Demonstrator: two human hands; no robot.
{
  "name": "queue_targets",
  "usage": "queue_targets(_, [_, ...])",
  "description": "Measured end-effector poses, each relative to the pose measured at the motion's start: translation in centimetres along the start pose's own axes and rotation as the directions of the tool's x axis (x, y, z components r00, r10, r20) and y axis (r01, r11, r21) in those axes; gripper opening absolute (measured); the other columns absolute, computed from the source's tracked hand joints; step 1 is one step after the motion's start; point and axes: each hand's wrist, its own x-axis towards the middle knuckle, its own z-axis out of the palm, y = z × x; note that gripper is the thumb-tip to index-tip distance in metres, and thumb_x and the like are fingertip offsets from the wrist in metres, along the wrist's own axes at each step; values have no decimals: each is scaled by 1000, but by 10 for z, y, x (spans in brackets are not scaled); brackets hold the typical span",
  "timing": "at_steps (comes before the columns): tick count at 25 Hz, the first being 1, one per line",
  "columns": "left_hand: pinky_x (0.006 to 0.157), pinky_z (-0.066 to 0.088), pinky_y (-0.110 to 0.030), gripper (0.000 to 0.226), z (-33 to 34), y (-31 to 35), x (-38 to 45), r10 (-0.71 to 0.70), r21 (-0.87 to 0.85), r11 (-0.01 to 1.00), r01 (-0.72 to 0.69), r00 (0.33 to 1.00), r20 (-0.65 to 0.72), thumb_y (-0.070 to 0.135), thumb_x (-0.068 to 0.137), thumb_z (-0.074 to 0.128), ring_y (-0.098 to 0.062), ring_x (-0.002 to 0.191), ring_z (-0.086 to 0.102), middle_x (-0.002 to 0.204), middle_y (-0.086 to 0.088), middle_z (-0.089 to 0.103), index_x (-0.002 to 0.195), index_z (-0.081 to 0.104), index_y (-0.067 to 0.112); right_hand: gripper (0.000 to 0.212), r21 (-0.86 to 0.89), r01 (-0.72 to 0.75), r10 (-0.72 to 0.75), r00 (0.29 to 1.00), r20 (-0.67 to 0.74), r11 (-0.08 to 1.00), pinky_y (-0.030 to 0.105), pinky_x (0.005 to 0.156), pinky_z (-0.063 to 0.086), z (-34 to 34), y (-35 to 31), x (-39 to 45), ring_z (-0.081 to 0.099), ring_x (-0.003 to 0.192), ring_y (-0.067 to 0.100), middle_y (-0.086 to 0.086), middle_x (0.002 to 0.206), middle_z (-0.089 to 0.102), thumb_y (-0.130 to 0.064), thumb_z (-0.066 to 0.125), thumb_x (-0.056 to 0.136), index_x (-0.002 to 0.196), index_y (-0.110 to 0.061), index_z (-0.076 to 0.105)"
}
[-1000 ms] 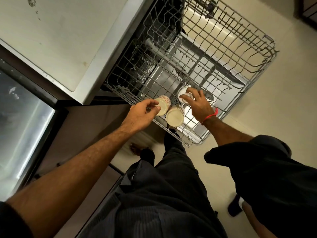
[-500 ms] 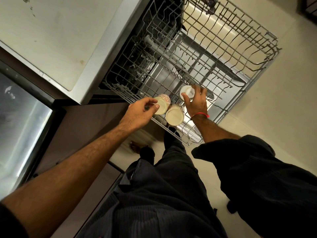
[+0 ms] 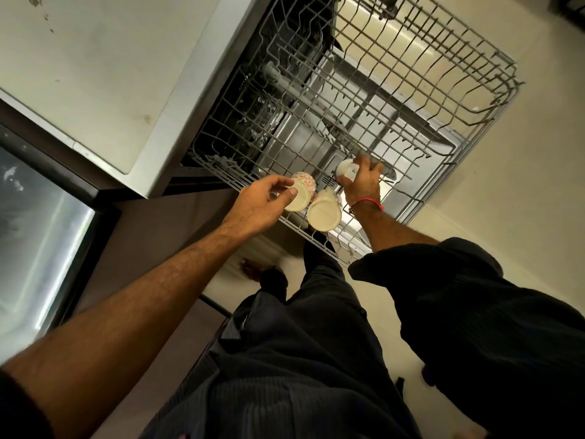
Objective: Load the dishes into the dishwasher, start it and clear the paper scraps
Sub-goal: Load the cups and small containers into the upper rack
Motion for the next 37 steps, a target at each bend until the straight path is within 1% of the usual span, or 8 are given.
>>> queue_targets(11, [98,51,-32,32,-30,-17,-24,97,-38,994,-100,993,-63,36,100,59,-7,111,60,119,11,64,129,63,22,60,54,48,-49,999,6,997,38,104,42,-26,-10,-21,47,124,29,13,138,40,-21,71,87,141,-19,46])
queue_targets(15, [98,54,-36,29,-57,-40,-50,177,-109,974,-197,969,-173,33,99,61,-7,105,65,117,11,68,126,66,23,32,105,322,-308,942,-135,941,43,91,53,-29,-61,-71,57,101,24,10,122,50,-22,57,97,129,-16,55])
queue_targets(18, [89,59,-42,24,-79,-66,-79,208,-196,939,-284,919,-334,36,98,62,-10,92,71,106,12,73,120,69,29,25,198,571,-540,820,-188,797,19,85,46,-19,-140,-128,55,96,12,7,112,56,-18,54,100,123,-14,59])
queue_targets(23, [80,60,-39,20,-126,-122,-142,132,-268,871,-412,721,-680,21,98,64,-9,85,72,99,9,74,116,69,26,24,409,712,-762,645,-62,570,21,68,46,36,-259,-228,56,74,14,5,100,59,-10,59,95,118,-18,62])
queue_targets(26, [79,57,-31,25,-167,-189,-187,7,-266,865,-426,541,-841,16,94,66,-7,89,69,103,9,72,117,67,25,23,553,527,-727,647,231,645,27,61,46,91,-320,-279,55,67,13,1,91,60,-15,60,92,110,-29,63])
queue_targets(30, [74,47,-17,31,-209,-285,-242,-183,-296,892,-342,327,-927,18,92,69,-14,86,63,114,5,65,123,63,22,24,643,277,-663,564,493,714,26,62,53,152,-378,-346,63,76,15,3,102,64,0,54,96,111,-17,60])
queue_targets(34, [102,46,-45,46,-249,-376,-281,-312,-330,930,-162,122,-942,33,83,71,-26,112,55,121,-7,60,125,61,17,30,645,152,-624,490,609,749,32,82,53,202,-415,-405,64,95,20,9,123,61,-2,53,97,126,-11,56])
queue_targets(37, [110,35,-50,53,-267,-409,-302,-398,-397,917,23,79,-914,33,84,73,-31,128,41,138,-6,49,133,55,24,36,598,156,-592,468,656,786,41,96,52,226,-428,-429,64,112,26,8,131,60,-3,55,96,130,-14,55])
